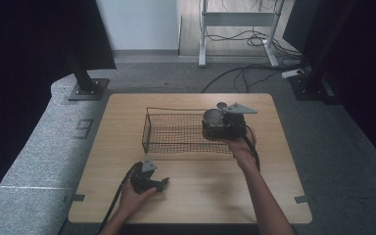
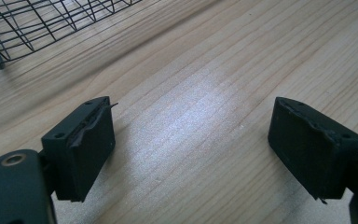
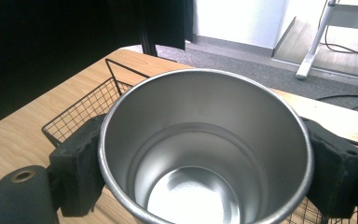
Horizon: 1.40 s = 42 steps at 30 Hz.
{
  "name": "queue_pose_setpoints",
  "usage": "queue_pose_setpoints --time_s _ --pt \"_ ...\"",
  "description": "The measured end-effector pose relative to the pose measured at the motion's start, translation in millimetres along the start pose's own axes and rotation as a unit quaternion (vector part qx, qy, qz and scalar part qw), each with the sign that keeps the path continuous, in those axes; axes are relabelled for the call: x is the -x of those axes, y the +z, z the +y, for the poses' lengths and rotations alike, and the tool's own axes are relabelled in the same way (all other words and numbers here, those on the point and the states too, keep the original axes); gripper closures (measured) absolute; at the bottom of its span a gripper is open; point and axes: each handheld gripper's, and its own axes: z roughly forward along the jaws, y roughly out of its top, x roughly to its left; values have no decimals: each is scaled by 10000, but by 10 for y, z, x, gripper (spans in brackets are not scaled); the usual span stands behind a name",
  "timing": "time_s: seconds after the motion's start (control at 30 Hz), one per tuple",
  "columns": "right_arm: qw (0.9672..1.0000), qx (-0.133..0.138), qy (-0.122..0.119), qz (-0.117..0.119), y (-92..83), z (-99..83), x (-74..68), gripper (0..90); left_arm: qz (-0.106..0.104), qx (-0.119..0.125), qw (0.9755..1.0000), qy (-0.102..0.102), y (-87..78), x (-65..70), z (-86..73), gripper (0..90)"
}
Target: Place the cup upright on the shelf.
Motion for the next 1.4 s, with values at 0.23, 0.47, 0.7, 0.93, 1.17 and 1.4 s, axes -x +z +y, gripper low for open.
queue_pose_setpoints --time_s 0.23,0.47,0.7,0.93,1.17,1.4 --pt "10000 -20 71 -65 125 52 27 140 0 -3 10000 2 -1 0 0 145" --pt "9998 -128 75 -146 236 85 65 140 0 3 10000 -1 1 0 0 145" --pt "9995 -186 95 -218 335 109 105 140 0 6 10000 -4 1 0 0 145" --pt "9991 -266 138 -312 433 101 153 140 3 5 10000 2 1 -1 0 144" --pt "9983 -339 253 -402 518 68 218 140 6 11 10000 -3 2 0 0 145" --pt "9973 -469 282 -484 607 20 259 139 4 11 10000 -6 2 0 0 144"
